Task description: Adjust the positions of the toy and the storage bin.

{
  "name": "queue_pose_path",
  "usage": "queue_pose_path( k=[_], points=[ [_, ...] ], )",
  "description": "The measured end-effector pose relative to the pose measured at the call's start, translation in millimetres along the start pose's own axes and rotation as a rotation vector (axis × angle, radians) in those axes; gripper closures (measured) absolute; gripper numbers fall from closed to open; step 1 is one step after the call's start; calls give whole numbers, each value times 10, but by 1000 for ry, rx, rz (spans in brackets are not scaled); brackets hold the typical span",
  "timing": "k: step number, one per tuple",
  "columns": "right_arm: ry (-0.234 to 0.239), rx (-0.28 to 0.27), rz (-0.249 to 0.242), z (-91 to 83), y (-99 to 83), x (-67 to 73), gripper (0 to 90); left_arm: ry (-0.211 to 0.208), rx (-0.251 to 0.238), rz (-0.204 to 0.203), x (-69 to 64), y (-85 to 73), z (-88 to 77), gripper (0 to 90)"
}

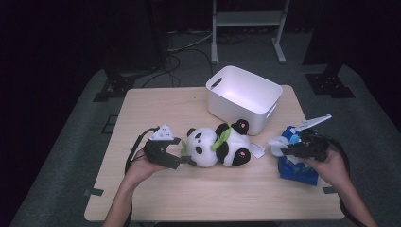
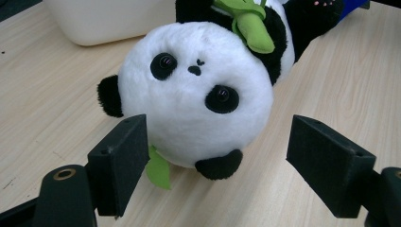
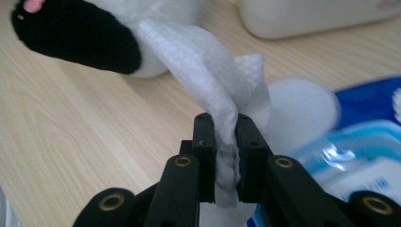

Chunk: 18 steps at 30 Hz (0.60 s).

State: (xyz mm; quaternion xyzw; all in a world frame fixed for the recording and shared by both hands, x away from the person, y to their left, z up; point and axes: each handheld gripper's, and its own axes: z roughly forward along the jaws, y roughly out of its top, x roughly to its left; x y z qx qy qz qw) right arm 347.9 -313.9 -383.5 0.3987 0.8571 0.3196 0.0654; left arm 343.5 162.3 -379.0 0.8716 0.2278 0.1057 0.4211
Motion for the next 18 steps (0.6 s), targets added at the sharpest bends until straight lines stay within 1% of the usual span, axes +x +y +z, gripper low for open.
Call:
queue_pose_path(
  k=[3, 5, 8, 10, 11, 13, 16, 18],
  points=[
    [-39, 11, 29, -33, -102, -79, 787, -2, 2, -6, 15, -15, -1, 201],
    [-54, 19, 46, -38, -162, -131, 777, -5, 5, -9, 16, -27, 7, 198],
    [-75, 16, 79, -49, -229, -199, 721, -8, 11, -6, 13, -33, 15, 196],
    [-72, 21, 90, -49, -257, -224, 691, -11, 9, -7, 10, -29, 17, 195],
    [-74, 22, 90, -49, -263, -230, 661, -12, 8, -8, 10, -28, 19, 193],
    [-78, 22, 87, -57, -264, -233, 658, -15, 14, -6, 16, -29, 22, 192],
    [-75, 14, 96, -96, -259, -244, 614, -16, 16, -13, 20, -31, 31, 184],
    [-68, 11, 95, -120, -263, -243, 588, -17, 19, -9, 21, -28, 32, 184]
  ],
)
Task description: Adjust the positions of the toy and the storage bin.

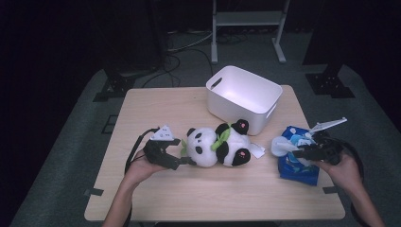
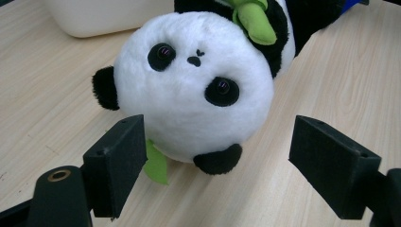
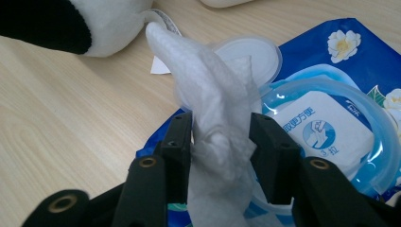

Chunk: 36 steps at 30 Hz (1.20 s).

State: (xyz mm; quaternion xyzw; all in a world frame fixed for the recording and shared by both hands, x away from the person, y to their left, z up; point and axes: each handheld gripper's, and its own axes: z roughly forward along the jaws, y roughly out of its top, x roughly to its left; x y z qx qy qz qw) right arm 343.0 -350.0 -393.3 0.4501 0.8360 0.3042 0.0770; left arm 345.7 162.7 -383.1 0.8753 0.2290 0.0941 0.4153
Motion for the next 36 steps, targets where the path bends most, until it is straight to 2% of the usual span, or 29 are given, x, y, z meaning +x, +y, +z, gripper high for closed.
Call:
queue_pose_path(
  k=[8, 11, 16, 23, 29, 36],
  points=[
    [21, -8, -23, -108, -13, 66, 573, 0, -8, 0, -10, 28, -26, 179],
    [24, -15, -32, -166, 34, 116, 574, 1, -11, 0, -4, 25, -33, 179],
    [34, -18, -82, -200, 160, 230, 575, 2, -15, -6, 4, 22, -49, 179],
    [114, -30, -170, -132, 406, 549, 577, 7, -7, -10, 14, -8, -59, 172],
    [201, -39, -259, 19, 678, 845, 573, 16, -8, -25, 42, -55, -97, 172],
    [258, -27, -359, 241, 1023, 1168, 568, 21, -14, -35, 69, -87, -137, 172]
  ],
)
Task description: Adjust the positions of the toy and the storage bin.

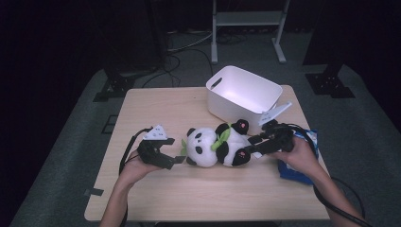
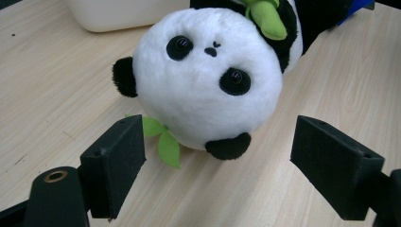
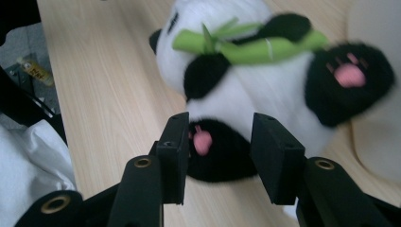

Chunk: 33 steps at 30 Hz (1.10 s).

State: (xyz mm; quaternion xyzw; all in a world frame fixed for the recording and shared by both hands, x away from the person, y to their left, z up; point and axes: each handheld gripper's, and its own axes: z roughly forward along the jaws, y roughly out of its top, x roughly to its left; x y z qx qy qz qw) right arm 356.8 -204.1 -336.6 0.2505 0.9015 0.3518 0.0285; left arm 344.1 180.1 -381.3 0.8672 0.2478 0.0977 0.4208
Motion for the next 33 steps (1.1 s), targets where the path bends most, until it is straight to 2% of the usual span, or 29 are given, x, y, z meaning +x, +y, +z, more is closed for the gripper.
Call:
queue_pose_path(
  k=[7, 14, 17, 33],
  points=[
    [32, 33, -78, 321, 351, 64, 559, -2, -11, -13, 22, -23, -23, 172],
    [36, 80, -116, 592, 541, 41, 540, 7, -16, -19, 31, -49, -66, 158],
    [24, 109, -134, 707, 596, 50, 528, 11, -17, -19, 37, -56, -87, 157],
    [-56, 120, -200, 848, 692, 7, 510, 8, -31, -35, 65, -78, -123, 157]
  ],
)
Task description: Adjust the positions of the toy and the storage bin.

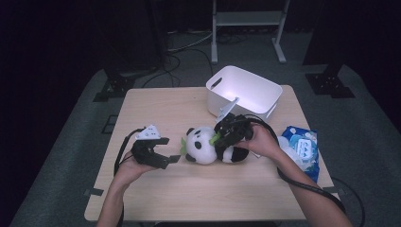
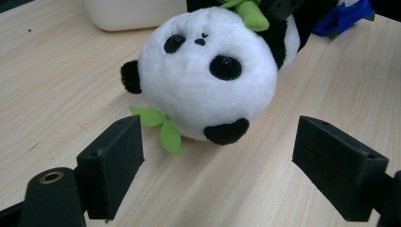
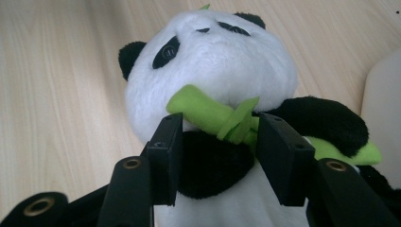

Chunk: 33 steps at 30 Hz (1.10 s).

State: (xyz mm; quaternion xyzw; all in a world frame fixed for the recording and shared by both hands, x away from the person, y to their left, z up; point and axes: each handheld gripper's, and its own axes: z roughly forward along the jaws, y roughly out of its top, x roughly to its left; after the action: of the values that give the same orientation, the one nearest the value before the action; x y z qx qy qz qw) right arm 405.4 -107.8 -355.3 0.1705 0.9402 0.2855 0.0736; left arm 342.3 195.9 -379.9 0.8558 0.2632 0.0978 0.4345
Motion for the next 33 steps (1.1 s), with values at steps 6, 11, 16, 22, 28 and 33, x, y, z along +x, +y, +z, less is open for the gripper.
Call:
queue_pose_path(
  k=[6, 11, 16, 22, 28, 33],
  points=[
    [-26, -9, 12, 26, 3, -11, 611, 2, -7, -6, 9, -4, -14, 157],
    [-8, -23, 24, -5, -12, -24, 767, 2, -6, -7, 9, -4, -13, 157],
    [13, -43, 26, -43, -32, -25, 851, 5, -9, -13, 13, -10, -22, 157],
    [42, -58, 33, -83, -67, -11, 873, 5, -8, -12, 9, -11, -33, 157],
    [52, -59, 31, -102, -67, -15, 874, 7, -4, -9, 11, -16, -45, 157],
    [78, -68, 36, -151, -82, -22, 875, 5, -11, -15, 15, -18, -56, 157]
  ],
)
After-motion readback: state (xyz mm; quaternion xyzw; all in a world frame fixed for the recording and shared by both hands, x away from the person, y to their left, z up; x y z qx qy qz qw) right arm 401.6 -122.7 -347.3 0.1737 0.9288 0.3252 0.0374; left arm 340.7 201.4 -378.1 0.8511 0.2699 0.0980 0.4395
